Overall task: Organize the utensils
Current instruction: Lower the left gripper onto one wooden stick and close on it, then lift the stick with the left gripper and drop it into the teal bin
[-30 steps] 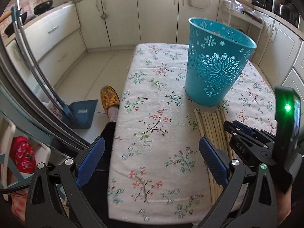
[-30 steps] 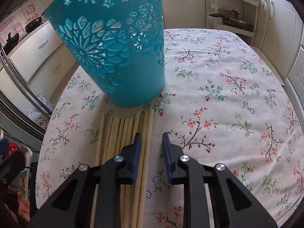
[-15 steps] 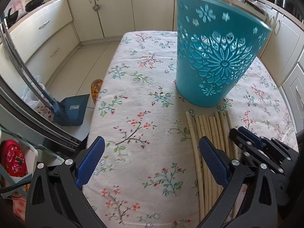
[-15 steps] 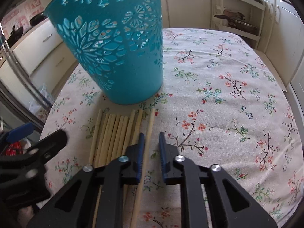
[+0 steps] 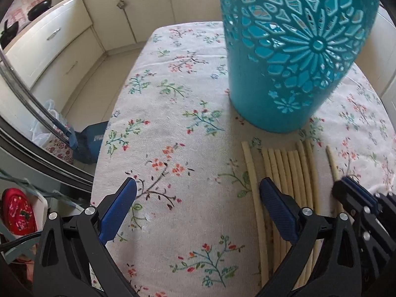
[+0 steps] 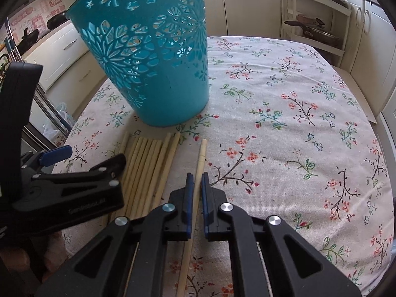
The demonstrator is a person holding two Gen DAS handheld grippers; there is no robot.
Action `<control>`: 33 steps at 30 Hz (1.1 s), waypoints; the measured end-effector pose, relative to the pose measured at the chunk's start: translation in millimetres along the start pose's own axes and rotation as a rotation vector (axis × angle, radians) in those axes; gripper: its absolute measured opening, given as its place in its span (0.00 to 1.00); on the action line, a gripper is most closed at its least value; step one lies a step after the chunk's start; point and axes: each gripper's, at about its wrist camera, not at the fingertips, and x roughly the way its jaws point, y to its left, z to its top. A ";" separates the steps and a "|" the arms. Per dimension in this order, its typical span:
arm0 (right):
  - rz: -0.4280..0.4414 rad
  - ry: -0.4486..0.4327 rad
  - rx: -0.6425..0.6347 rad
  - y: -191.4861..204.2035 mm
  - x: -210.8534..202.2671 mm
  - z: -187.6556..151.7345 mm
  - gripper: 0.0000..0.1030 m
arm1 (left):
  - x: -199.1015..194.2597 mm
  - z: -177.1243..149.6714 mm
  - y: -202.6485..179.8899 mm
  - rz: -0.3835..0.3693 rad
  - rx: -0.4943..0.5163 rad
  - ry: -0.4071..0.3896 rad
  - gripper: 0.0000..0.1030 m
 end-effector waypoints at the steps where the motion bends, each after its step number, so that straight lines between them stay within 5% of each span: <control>1: -0.002 -0.003 -0.003 0.3 0.2 -0.2 0.07 | 0.6 0.7 0.3 -0.001 -0.002 -0.003 0.93; 3: -0.007 -0.013 -0.008 0.8 0.5 -0.5 0.07 | 1.3 2.9 0.7 -0.017 -0.001 -0.007 0.90; 5: -0.005 -0.023 -0.008 0.8 1.7 -1.2 0.07 | 1.0 4.7 2.2 -0.086 -0.007 -0.010 0.75; 10: 0.009 -0.032 0.009 -2.3 2.2 -0.5 0.07 | -7.0 7.6 -6.7 -0.158 0.062 0.006 0.09; 16: 0.044 -0.029 0.054 -7.2 0.2 -1.2 0.07 | -55.4 1.0 11.7 -0.288 0.068 -0.030 0.05; 26: 0.070 -0.023 0.087 -10.5 0.0 0.2 0.07 | -208.6 58.4 54.3 -0.463 -0.011 -0.409 0.05; 33: 0.077 -0.026 0.086 -13.4 0.8 1.8 0.07 | -263.3 102.5 47.0 -0.545 -0.017 -0.546 0.05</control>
